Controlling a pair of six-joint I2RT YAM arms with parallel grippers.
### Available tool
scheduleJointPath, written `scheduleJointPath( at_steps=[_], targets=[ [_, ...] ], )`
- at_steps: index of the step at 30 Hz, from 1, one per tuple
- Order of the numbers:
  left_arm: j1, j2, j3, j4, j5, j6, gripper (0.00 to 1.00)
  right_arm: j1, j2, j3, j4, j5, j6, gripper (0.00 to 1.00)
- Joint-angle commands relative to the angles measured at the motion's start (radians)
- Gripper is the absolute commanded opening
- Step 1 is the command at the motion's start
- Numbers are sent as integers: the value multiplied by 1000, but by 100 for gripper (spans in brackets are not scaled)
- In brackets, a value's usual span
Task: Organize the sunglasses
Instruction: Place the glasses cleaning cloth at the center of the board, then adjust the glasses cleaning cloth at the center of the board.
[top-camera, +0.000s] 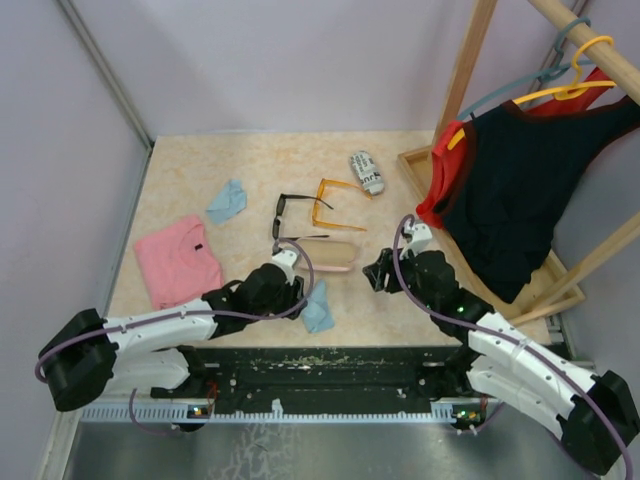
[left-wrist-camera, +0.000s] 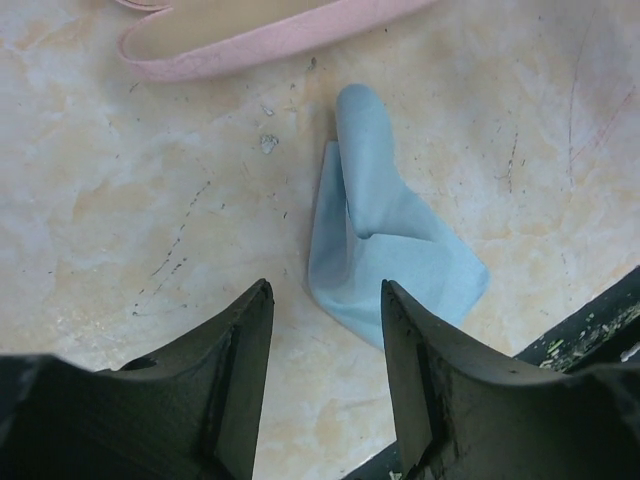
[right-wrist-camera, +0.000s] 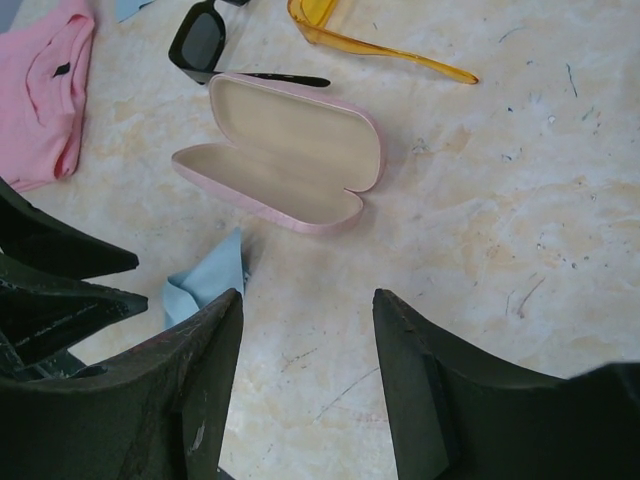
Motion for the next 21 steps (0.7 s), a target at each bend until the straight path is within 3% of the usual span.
scheduleJointPath(
  at_steps=[1, 4, 10, 21],
  targets=[
    [9, -9, 0, 53, -41, -107, 54, -5, 15, -5, 68, 26, 80, 56],
    [11, 16, 15, 53, -61, -145, 54, -5, 29, -6, 67, 7, 85, 56],
    [11, 65, 9, 125, -16, -113, 45, -5, 109, 1, 122, -101, 103, 55],
    [20, 129, 29, 170, 1, -55, 37, -5, 151, -17, 183, -138, 127, 55]
  ],
)
